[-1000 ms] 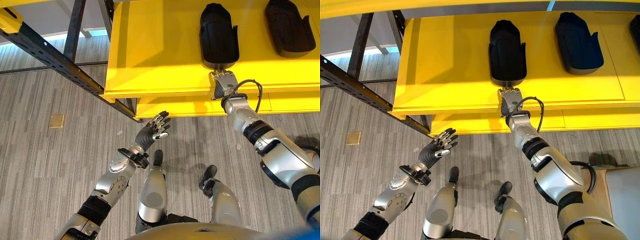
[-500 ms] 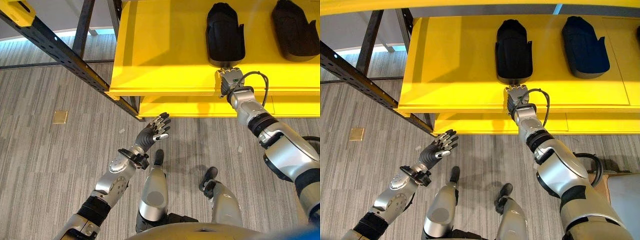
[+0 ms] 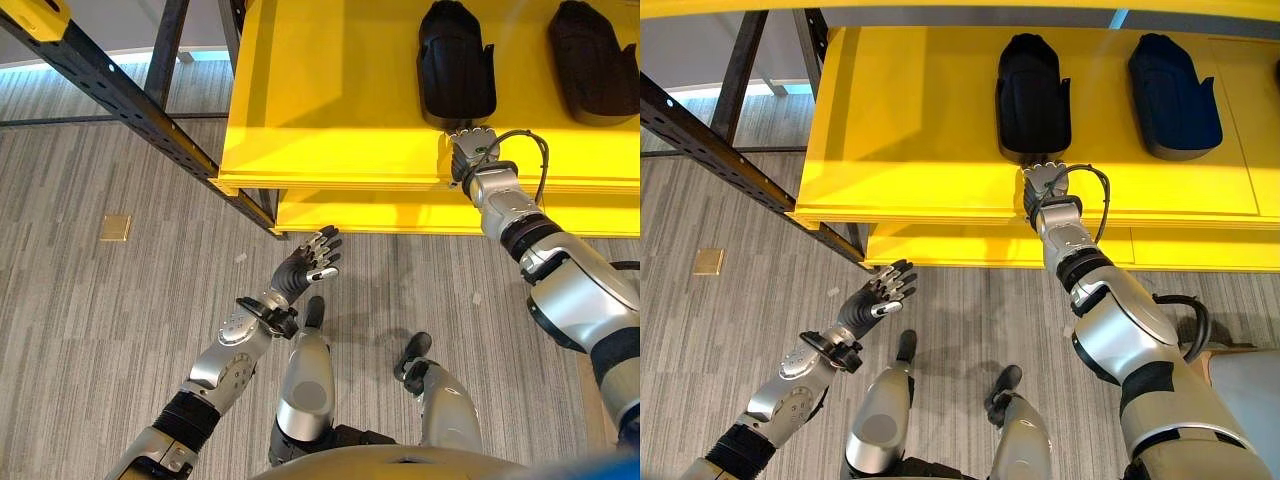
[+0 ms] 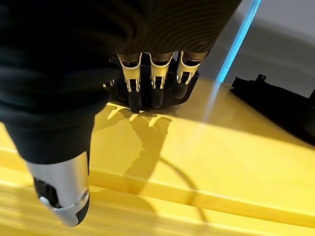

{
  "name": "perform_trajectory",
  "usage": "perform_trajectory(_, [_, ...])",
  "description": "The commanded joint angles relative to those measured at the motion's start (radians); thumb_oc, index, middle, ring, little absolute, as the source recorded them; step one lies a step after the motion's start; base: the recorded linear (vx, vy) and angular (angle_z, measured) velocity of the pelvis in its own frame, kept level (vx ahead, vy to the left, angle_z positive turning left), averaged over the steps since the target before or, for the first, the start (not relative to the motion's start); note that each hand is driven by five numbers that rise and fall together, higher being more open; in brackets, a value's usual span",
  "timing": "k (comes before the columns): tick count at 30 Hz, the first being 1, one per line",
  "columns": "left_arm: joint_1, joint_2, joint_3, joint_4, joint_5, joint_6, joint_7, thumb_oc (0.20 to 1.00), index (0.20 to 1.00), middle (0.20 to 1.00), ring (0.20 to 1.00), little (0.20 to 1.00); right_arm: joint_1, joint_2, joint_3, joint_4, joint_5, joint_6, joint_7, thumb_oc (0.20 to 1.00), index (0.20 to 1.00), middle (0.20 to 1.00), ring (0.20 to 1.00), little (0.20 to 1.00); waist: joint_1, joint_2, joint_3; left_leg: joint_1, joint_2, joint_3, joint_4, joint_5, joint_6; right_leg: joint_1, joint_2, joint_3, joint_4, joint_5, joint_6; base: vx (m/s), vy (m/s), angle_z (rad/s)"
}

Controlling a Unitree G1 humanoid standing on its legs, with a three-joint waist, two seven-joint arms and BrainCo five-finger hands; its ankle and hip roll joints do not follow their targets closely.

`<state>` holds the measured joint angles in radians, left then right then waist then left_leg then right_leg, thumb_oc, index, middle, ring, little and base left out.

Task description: Move parts from the plastic box to the shelf.

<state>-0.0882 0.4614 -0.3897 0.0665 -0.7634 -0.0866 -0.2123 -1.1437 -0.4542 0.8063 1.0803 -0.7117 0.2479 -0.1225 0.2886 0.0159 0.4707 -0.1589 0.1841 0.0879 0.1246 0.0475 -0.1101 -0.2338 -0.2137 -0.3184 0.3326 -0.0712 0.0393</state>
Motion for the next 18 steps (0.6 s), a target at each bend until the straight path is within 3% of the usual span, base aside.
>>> perform_trajectory(1, [0.007,0.035,-0.034,-0.129,0.017,-0.023,-0.004,1.0,1.0,1.0,1.0,1.0,-0.163,-0.075,0.059,0.007,0.006,0.021,-0.026,1.0,1.0,1.0,1.0,1.0,0.013,-0.017,0.017,-0.012,0.053,0.025,0.118,-0.067,0.009,0.076,-0.062,-0.027,-0.043,0.04,0.107,0.0,0.0,0.0])
perform_trajectory(18, [0.0,0.03,-0.051,-0.112,0.008,-0.048,0.006,1.0,1.0,1.0,1.0,1.0,-0.19,-0.074,0.074,-0.002,0.015,0.024,-0.011,1.0,1.0,1.0,1.0,1.0,0.002,-0.004,0.01,0.0,0.048,0.031,0.116,-0.071,0.012,0.077,-0.069,-0.024,-0.041,0.04,0.108,0.0,0.0,0.0])
